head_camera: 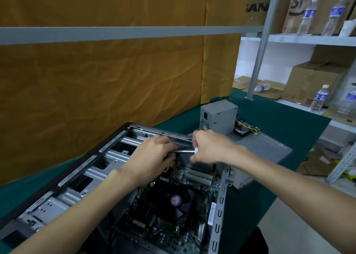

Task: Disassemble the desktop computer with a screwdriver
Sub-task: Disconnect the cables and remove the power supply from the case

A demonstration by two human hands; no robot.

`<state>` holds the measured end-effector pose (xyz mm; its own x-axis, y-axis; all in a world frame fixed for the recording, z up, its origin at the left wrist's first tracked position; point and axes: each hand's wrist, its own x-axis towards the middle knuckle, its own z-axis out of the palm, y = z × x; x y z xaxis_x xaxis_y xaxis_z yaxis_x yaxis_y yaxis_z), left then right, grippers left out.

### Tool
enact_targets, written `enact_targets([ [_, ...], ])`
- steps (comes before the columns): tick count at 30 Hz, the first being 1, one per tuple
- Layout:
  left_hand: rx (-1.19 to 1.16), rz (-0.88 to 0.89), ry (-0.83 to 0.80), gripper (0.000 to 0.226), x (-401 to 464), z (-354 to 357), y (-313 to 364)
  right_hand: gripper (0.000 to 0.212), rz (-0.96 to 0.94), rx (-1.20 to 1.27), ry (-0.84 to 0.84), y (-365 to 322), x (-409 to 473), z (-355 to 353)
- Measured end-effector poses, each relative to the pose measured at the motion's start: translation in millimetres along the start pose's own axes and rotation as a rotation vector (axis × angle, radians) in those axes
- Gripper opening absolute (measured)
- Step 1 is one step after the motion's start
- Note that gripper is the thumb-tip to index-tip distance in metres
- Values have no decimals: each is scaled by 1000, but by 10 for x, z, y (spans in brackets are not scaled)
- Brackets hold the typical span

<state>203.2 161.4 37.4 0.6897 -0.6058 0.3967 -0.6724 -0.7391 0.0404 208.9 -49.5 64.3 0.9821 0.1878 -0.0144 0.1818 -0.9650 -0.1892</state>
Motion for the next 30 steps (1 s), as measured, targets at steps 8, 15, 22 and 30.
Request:
enact_targets([
  [8,-160,-80,-238,22,47,176,39,41,-119,656,-375,197,14,-404],
  [15,-310,-273,-345,31,197,276,108,31,-205,960,99,186,196,-189],
  [22,-259,-329,-473,13,147,381,30,27,-438,704,277,7,292,249],
  [30,-255,-428,-420,38,41,514,-34,26,-493,694,265,-32,373,398],
])
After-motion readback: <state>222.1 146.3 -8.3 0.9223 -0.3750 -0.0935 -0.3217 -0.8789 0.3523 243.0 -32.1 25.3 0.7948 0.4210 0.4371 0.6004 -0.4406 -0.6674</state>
